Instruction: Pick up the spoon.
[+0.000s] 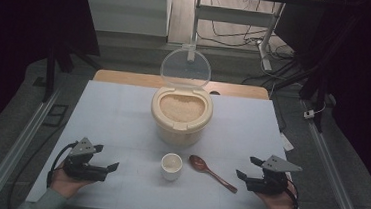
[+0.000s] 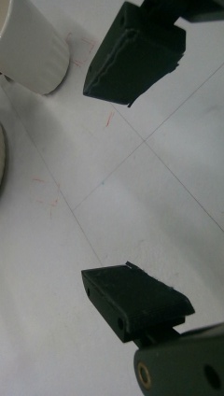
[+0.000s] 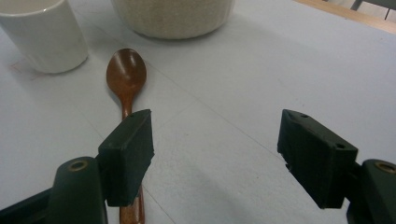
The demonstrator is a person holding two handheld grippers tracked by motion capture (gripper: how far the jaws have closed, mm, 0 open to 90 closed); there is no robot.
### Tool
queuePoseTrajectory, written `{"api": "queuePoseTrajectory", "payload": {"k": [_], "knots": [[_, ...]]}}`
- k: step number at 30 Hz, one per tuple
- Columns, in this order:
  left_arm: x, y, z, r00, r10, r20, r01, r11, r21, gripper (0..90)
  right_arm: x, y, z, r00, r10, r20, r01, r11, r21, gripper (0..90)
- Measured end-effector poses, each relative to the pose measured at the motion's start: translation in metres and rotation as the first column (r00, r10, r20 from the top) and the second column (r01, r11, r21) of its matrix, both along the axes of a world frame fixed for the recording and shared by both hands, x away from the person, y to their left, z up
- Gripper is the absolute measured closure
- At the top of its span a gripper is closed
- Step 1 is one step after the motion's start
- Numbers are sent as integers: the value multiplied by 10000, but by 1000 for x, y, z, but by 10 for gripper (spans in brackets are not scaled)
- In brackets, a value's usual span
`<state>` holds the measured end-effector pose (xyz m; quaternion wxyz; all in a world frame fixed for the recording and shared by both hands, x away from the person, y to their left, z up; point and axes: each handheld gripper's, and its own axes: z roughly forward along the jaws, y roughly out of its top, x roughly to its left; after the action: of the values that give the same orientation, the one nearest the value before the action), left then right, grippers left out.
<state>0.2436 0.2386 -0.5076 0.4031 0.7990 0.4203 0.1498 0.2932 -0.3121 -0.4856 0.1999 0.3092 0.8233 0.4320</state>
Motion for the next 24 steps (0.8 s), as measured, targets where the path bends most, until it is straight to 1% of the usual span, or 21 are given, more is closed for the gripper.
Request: {"api": "queuePoseTrajectory", "payload": {"k": [3, 5, 6, 8, 12, 14, 16, 17, 20, 21, 24], "knots": [[0, 0, -1, 10000, 61, 1, -61, 10000, -5, 120, 0, 0, 0, 10000, 30, -60, -31, 10000, -46, 276], [0, 1, -1, 10000, 55, 21, -55, 10000, -29, 123, 0, 1, 0, 9999, 38, -99, -38, 10000, -4, 278], [0, 1, -2, 10000, 34, 44, -34, 10000, 19, 126, 1, 2, 0, 9999, 60, -100, -58, 9999, 139, 280], [1, 1, -3, 10000, 28, 27, -28, 10000, 37, 129, 1, 2, 2, 9998, 92, -161, -90, 9999, 145, 285], [3, 1, -4, 10000, -13, -30, 13, 10000, 32, 132, -1, 3, 3, 9999, 67, -82, -66, 9998, 166, 294], [4, 1, -4, 10000, -40, -41, 40, 10000, 14, 133, -2, 3, 4, 9999, 67, -75, -66, 9997, 248, 299], [5, 1, -4, 10000, -36, -64, 36, 10000, -32, 134, -2, 2, 3, 9998, -33, -199, 39, 9995, 316, 301], [5, 1, -4, 10000, -23, -66, 23, 10000, -29, 134, -2, 2, 2, 9997, -2, -263, 14, 9989, 461, 301], [4, 2, -4, 10000, -53, -13, 53, 10000, 66, 134, -3, 3, 1, 9995, 0, -327, 13, 9992, 392, 303], [3, 2, -4, 10000, -44, 7, 44, 10000, 41, 135, -3, 4, 1, 9995, 7, -325, 1, 9997, 258, 304], [3, 2, -3, 10000, -47, 34, 47, 10000, -8, 136, -4, 7, 3, 9995, 60, -310, -53, 9997, 246, 309]]}}
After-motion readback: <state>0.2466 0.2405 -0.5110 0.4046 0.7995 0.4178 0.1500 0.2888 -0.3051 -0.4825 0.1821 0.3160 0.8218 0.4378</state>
